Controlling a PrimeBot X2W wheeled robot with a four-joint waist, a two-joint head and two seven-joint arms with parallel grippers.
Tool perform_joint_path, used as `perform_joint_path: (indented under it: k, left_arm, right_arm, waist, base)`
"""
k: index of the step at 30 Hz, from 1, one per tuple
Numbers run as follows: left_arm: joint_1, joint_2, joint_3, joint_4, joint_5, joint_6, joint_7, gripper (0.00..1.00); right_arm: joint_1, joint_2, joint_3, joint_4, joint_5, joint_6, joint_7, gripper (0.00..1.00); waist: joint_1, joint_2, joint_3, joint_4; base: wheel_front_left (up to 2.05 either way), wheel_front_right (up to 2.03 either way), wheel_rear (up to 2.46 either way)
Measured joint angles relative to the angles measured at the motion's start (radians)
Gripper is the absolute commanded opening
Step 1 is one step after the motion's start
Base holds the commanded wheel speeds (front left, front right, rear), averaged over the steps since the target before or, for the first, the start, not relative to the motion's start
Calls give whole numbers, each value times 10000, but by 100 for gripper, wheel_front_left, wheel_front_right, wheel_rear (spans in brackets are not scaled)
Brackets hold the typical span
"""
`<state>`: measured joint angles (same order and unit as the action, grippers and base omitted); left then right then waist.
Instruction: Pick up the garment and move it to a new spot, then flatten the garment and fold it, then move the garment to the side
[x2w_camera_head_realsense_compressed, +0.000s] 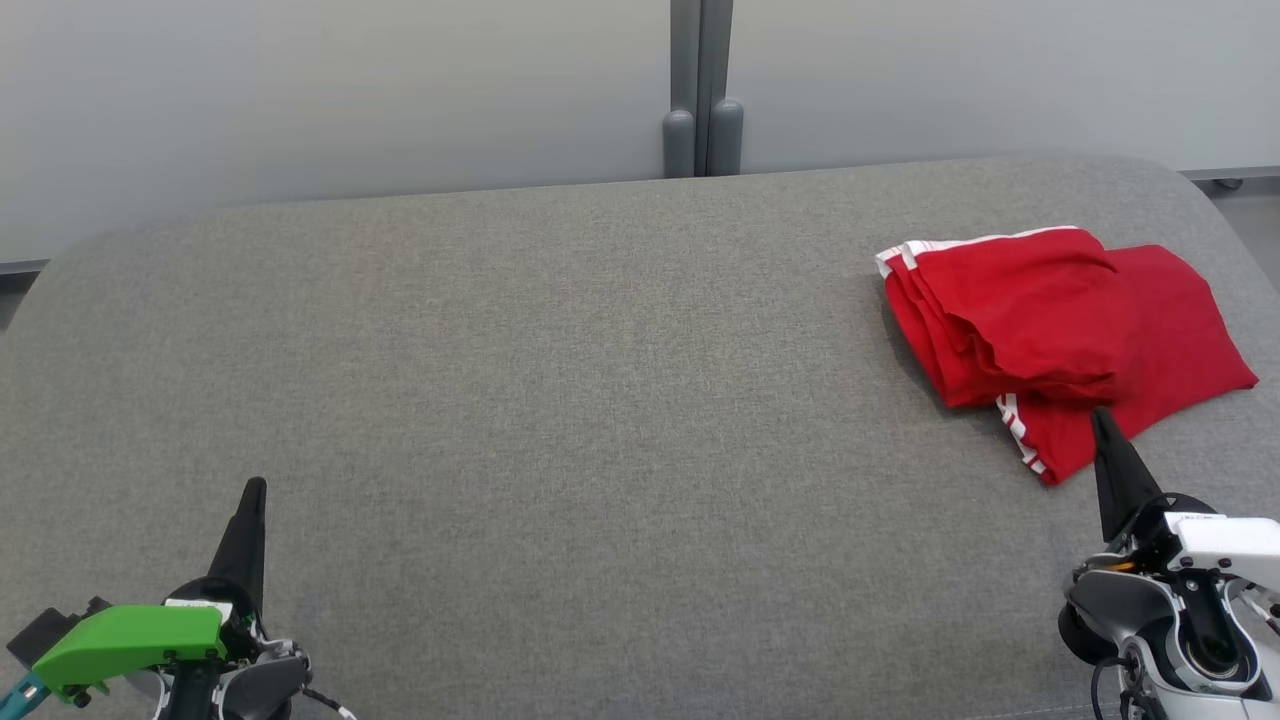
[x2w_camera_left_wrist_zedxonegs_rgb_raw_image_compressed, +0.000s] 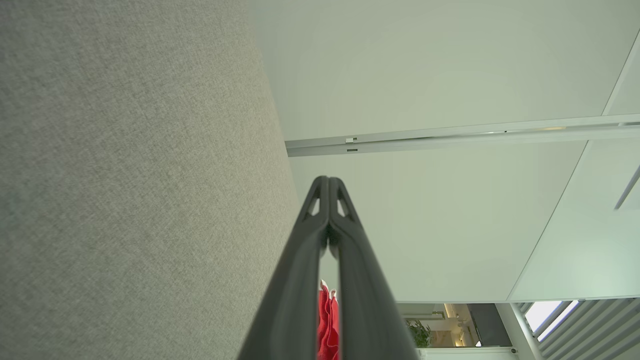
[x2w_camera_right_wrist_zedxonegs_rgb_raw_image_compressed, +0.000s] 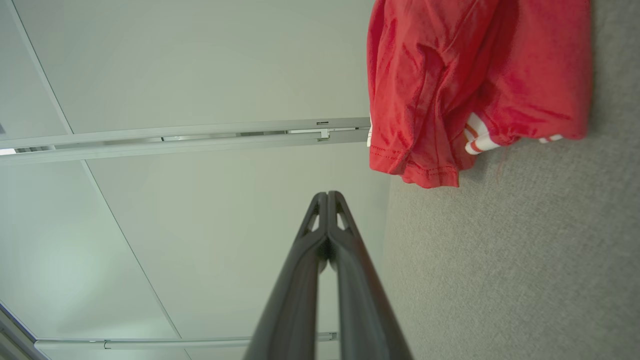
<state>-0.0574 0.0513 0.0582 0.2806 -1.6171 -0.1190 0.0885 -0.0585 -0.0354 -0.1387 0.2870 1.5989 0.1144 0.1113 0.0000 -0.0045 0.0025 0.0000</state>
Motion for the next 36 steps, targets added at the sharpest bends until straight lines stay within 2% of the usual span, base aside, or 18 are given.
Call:
perform_joint_path:
  k: [36]
  left_arm:
    - [-7, -2, 10, 8, 0, 0, 0, 0]
  right_arm:
    - [0, 0, 2, -21, 13, 0, 0, 0]
  waist:
    - [0, 0, 0, 1]
  base:
    - [0, 0, 0]
